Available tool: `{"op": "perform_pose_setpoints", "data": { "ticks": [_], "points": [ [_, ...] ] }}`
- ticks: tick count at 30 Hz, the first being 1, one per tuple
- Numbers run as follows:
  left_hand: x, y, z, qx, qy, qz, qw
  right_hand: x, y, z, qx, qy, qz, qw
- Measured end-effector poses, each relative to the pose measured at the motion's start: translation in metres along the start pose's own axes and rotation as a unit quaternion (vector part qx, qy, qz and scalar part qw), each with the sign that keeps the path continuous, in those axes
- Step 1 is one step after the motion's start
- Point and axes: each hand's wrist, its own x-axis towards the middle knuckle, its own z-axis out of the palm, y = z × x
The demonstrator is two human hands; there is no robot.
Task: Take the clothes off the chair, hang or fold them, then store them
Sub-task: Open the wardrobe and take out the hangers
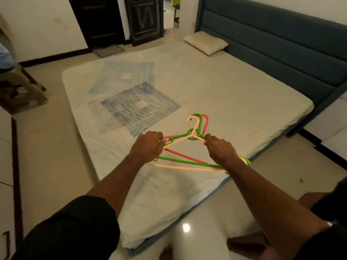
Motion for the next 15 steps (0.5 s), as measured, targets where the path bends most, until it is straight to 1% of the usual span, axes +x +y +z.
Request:
{"op": "perform_pose_setpoints", "data": {
  "ticks": [3,7,10,15],
  "points": [
    [0.046,-0.014,0.019,0.004,-0.02,-0.014,1.0,0.059,0.02,0.011,0.006,-0.009,-0.004,1.0],
    [0.099,-0.035,0.049,-0.013,-0.007,-0.047,0.999,0.146,0.041,0.03,0.011,-0.015,-0.038,0.999],
    [0.151,-0.049,0.069,0.008,-0.045,-0.076,0.996,0.227,0.053,0.04,0.014,-0.029,-0.089,0.995],
    [0.231,-0.07,0.1,0.005,-0.04,-0.137,0.99,0.36,0.058,0.052,0.006,-0.062,-0.174,0.983]
  ]
}}
